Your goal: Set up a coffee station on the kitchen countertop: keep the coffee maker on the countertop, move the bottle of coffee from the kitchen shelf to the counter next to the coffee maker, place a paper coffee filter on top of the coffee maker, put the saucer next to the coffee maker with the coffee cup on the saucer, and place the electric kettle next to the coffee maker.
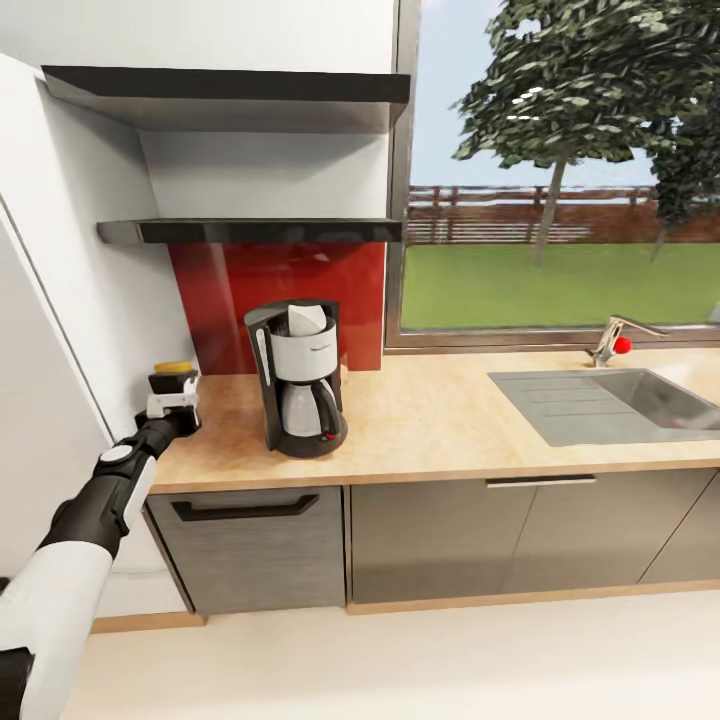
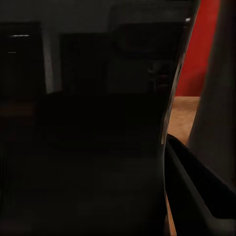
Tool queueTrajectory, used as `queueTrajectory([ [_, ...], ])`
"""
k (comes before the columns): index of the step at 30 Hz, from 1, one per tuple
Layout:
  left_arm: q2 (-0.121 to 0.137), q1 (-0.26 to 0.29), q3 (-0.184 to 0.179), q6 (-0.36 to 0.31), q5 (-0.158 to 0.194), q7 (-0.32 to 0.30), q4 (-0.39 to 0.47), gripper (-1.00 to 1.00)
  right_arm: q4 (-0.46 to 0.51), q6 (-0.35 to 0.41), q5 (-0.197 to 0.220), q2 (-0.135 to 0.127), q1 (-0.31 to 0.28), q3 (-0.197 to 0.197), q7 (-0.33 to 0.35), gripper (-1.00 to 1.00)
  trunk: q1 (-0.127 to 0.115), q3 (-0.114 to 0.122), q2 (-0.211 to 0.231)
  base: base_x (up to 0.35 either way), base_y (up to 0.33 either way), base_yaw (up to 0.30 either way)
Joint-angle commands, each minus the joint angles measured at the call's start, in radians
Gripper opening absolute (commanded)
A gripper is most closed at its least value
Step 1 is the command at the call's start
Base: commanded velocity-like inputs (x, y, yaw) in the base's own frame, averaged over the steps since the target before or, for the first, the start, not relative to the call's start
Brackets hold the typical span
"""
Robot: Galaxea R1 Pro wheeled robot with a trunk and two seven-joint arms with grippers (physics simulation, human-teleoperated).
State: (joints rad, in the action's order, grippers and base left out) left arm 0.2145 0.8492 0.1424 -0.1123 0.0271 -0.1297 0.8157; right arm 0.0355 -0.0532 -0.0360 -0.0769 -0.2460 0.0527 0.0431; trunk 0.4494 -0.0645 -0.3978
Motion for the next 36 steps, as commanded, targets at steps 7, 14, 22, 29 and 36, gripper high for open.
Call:
queueTrajectory([
  [7,-0.004,-0.018,0.002,-0.006,0.006,-0.007,0.0,-1.0,-0.012,-0.002,-0.005,-0.006,0.0,0.005,0.005,1.0,0.001,-0.002,-0.002,0.185,0.0,0.0],
  [14,-0.02,-0.022,0.002,0.026,0.006,-0.009,-0.002,-1.0,-0.011,-0.002,-0.004,-0.005,0.001,0.005,0.003,1.0,0.001,-0.002,-0.002,0.23,0.0,0.0],
  [22,-0.023,-0.098,0.002,0.157,0.007,-0.016,-0.031,-1.0,-0.012,-0.002,-0.004,-0.005,0.001,0.005,0.003,1.0,0.001,-0.002,-0.002,0.015,0.0,0.0],
  [29,-0.026,-0.121,-0.001,0.222,0.006,-0.023,-0.064,-1.0,-0.012,-0.001,-0.005,-0.004,0.001,0.004,0.003,1.0,0.001,-0.002,-0.002,0.114,0.0,0.0],
  [36,-0.026,-0.122,-0.002,0.227,0.006,-0.025,-0.092,-1.0,-0.01,-0.001,-0.004,-0.002,0.001,0.004,0.003,1.0,0.001,-0.002,-0.002,0.257,0.0,0.0],
])
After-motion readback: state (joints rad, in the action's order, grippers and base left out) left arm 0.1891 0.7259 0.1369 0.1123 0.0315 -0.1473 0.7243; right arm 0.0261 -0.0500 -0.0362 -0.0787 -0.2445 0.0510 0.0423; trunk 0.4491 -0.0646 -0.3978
